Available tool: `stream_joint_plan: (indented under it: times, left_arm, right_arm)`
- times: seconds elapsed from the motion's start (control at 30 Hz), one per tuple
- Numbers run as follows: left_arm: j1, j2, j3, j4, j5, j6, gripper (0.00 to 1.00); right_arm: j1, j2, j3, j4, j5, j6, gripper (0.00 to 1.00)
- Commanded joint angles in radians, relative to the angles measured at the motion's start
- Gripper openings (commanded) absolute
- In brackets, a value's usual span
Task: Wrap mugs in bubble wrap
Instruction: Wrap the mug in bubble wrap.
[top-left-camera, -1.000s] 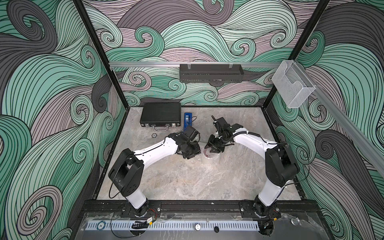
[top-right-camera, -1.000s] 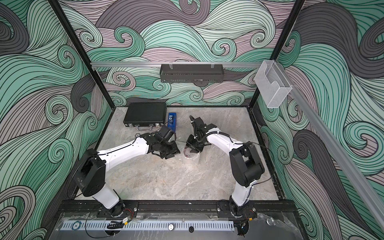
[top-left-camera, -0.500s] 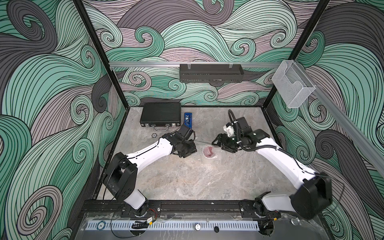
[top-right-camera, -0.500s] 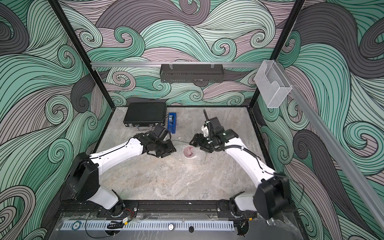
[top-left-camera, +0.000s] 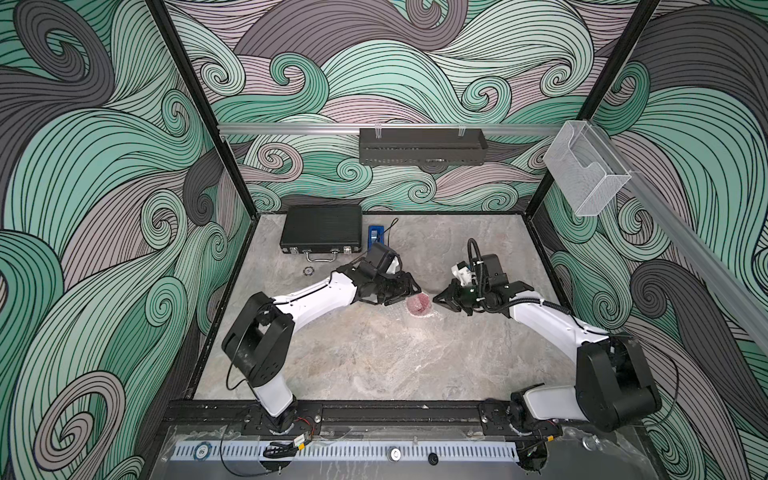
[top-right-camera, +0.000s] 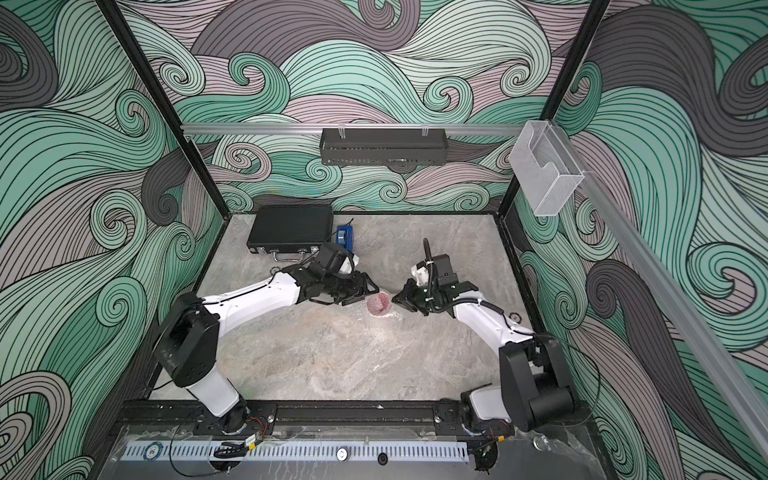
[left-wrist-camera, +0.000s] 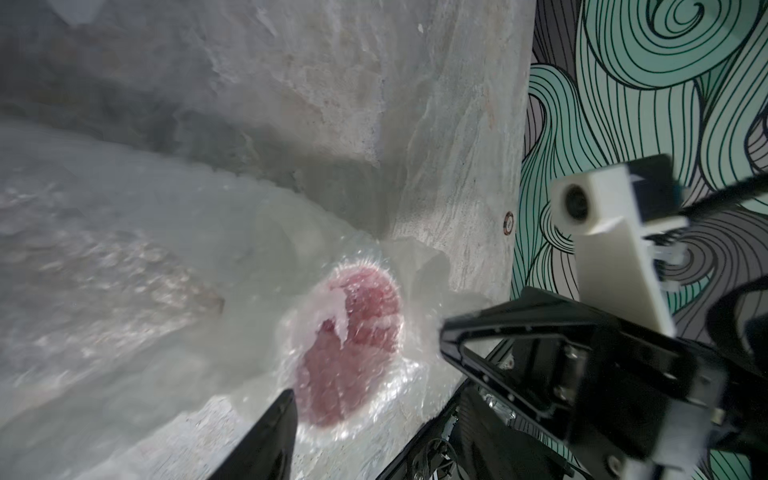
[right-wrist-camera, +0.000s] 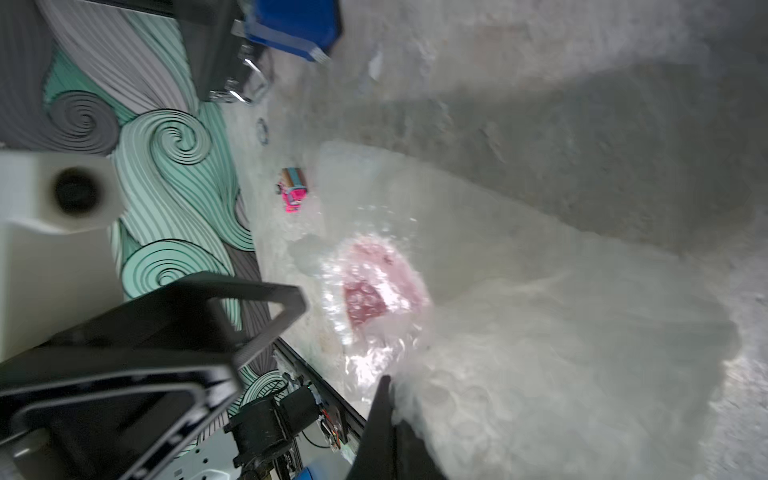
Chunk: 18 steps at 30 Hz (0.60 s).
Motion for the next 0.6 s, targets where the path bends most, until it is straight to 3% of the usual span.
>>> stream_joint_plan:
  times: [0.0, 0.2, 0.57]
  left_arm:
    - [-0.022, 0.052, 0.075, 0.089, 0.082, 0.016, 0.65]
    - [-0.026, 0.081, 0.02, 0.276, 0.083, -0.13, 0.59]
    - [-0.048, 0.109, -0.011, 0.322, 0.096, -0.231, 0.54]
  right_arm:
    - [0.003, -0.071, -0.014, 0.127, -0.063, 0.08, 0.0]
    - [0.007, -0.066, -0.092, 0.264, -0.093, 0.185, 0.0]
    - [0.052, 0.014, -0.051, 0.288, -0.116, 0.181, 0.0]
